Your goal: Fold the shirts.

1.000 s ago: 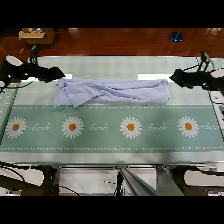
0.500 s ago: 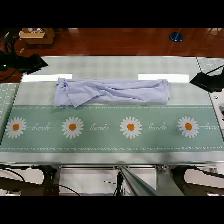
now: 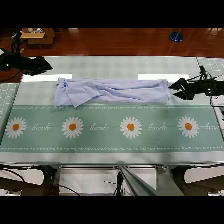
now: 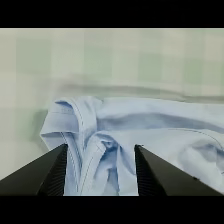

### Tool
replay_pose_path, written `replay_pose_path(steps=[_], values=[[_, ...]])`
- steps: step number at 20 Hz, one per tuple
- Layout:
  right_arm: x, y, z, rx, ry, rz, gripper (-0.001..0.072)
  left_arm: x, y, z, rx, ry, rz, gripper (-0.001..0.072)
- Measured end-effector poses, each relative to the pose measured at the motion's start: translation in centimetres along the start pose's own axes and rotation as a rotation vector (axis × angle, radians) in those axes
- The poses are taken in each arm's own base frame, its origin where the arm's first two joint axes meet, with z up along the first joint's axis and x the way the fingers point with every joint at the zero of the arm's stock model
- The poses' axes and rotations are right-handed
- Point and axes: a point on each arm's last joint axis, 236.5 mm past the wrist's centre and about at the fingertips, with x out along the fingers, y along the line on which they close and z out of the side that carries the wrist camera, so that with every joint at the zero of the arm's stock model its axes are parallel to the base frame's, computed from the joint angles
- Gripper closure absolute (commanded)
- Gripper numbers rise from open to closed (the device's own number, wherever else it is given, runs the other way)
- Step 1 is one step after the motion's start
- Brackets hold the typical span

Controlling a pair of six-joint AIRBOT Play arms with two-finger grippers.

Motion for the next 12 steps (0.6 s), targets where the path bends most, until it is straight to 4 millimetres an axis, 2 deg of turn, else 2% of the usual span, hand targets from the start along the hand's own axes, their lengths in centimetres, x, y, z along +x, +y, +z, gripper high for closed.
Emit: replay_pose_path(steps=[1,2,4,5,6,8,9,12], values=[[0.8,0.5,-0.3,0.002,0.011,0.013,0.0145,0.0,-0.1,-0.1,0.002,0.005,-0.002,0.0194],[1.6,1.2,-0.5,0.004,0.016,0.026,0.0217,0.1,-0.2,-0.2,0.005,0.009,-0.003,0.0194],[3.1,1.8,-1.1,-0.015,0.029,0.020,0.0620,0.1,-0.3,-0.4,0.006,0.015,-0.006,0.0198],[3.6,2.1,-1.6,-0.032,0.042,0.015,0.0687,0.1,-0.3,-0.5,0.007,0.020,-0.007,0.0268],[3.9,2.6,-1.8,-0.042,0.045,0.023,0.0687,0.1,-0.4,-0.5,0.007,0.022,-0.008,0.0405],[3.7,3.9,-1.9,-0.075,0.042,0.042,0.0687,0.1,-0.6,-0.7,0.004,0.031,-0.017,0.0620],[3.1,4.7,-1.9,-0.100,0.034,0.054,0.0688,0.1,-0.8,-0.8,0.000,0.034,-0.026,0.0680],[-0.3,7.5,-1.2,-0.182,-0.027,0.085,0.0688,0.0,-2.3,-1.1,-0.024,0.046,-0.086,0.0680]])
